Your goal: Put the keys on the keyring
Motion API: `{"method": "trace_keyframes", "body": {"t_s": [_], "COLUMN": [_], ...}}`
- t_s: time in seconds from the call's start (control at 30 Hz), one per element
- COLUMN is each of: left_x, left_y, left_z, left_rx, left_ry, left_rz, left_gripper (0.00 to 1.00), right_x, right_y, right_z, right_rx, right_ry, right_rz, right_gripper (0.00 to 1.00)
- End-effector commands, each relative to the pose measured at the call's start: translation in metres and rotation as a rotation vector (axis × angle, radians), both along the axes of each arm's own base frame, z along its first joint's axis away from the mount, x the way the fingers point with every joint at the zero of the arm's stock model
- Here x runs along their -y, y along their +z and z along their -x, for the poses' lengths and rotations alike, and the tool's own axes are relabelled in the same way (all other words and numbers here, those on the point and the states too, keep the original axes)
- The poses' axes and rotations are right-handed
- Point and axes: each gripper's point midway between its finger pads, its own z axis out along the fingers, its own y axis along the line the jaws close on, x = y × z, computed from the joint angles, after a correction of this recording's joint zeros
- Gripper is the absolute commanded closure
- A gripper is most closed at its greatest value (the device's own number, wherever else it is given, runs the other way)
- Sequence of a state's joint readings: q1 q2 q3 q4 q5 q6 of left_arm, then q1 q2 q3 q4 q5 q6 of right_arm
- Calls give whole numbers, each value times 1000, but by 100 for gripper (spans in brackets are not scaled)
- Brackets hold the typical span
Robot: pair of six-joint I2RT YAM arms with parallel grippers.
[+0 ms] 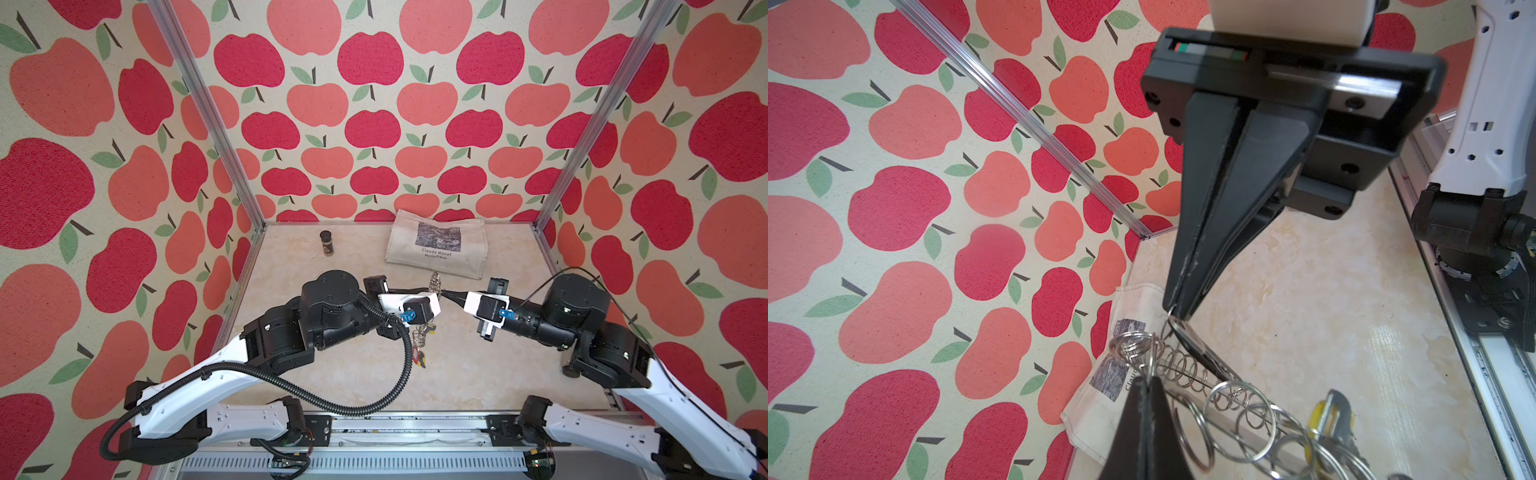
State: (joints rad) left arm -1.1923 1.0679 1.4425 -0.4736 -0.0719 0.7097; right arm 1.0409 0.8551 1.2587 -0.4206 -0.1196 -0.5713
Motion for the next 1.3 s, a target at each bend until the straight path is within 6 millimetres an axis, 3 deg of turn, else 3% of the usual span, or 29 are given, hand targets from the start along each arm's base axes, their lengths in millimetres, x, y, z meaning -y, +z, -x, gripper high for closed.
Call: {"method": "trace_keyframes", "body": {"t_s": [0.0, 1.27], "left_x": [-4, 1], "left_y": [28, 16], "left_z": [2, 5], "left_rx": [44, -2], "left_ry": [4, -17], "left_rz": [81, 41], "left_gripper": [100, 100], "right_x": [3, -3], "right_y": [2, 15], "right_z": [3, 11], "right_rx": [-7, 37], "right_ry": [-2, 64], "right_rz": [-11, -57], "right_gripper": [100, 100]}}
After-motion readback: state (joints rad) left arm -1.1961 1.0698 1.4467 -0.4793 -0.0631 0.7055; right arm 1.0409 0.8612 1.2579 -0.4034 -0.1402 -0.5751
